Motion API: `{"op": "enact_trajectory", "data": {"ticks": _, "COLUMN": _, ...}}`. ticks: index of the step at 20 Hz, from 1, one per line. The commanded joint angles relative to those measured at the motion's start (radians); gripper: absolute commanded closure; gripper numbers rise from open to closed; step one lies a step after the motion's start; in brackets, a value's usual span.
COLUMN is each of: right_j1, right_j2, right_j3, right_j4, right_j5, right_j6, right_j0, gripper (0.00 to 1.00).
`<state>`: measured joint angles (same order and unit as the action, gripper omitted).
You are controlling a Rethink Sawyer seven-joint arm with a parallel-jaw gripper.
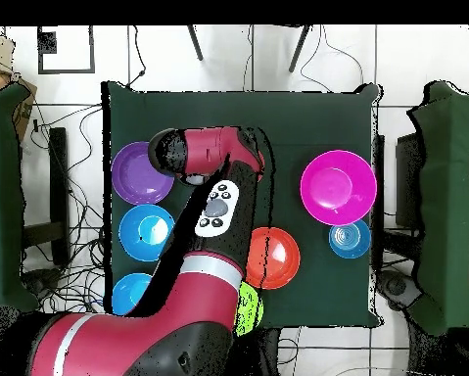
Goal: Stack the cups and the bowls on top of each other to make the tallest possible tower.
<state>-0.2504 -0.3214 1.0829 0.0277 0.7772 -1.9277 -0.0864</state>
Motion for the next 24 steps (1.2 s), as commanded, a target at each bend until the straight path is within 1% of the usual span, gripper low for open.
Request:
{"op": "enact_trajectory", "data": {"ticks": 1, "right_j1": 0.063, "right_j2": 0.062, "right_j3": 0.068, "right_j4": 0.002, "right_j5": -0.082, "right_j6": -0.180, "right_j0": -0.009, "gripper": 1.00}}
{"op": "enact_trajectory", "data": {"ticks": 24, "right_j1": 0.053, "right_j2": 0.047, "right_j3": 0.049, "right_j4": 0.000, "right_j5": -0.047, "right_j6": -0.182, "right_j0": -0.017, "gripper": 1.00}}
